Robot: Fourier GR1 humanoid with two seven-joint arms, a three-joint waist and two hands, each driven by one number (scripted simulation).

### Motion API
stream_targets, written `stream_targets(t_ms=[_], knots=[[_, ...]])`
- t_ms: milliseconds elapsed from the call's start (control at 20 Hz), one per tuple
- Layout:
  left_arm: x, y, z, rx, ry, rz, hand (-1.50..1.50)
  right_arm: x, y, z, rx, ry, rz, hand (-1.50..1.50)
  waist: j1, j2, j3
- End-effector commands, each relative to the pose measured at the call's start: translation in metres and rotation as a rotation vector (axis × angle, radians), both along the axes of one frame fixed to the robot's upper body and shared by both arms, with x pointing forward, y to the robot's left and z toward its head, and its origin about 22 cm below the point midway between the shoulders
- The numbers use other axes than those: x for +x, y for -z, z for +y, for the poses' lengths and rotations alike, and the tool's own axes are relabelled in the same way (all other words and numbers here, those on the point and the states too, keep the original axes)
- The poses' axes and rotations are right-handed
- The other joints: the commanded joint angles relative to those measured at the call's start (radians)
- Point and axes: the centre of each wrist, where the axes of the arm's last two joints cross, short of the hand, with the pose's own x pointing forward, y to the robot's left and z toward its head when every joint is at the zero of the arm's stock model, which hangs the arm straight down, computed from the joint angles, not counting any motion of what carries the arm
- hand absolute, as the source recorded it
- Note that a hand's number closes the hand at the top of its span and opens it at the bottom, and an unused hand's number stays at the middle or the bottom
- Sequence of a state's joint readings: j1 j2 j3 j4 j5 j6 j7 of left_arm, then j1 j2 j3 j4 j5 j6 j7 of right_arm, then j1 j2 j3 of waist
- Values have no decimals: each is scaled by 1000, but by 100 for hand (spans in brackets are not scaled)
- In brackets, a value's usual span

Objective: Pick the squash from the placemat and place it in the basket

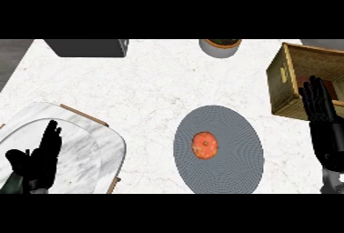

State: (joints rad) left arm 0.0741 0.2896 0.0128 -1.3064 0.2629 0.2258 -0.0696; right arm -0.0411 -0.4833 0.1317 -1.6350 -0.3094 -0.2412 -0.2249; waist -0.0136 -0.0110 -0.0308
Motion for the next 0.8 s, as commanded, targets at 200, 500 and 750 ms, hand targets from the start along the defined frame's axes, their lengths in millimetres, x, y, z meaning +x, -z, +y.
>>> stream_targets(t_ms=[200,500,750], knots=[[1,22,-26,-17,176,221,0,39,-12,93,212,-8,-110,150,29,20,31],[4,11,-38,8,276,282,0,38,12,208,-27,-154,-90,-150,77,21,29],[-4,17,-23,1,254,311,0,36,35,239,-192,29,23,-150,39,9,23]])
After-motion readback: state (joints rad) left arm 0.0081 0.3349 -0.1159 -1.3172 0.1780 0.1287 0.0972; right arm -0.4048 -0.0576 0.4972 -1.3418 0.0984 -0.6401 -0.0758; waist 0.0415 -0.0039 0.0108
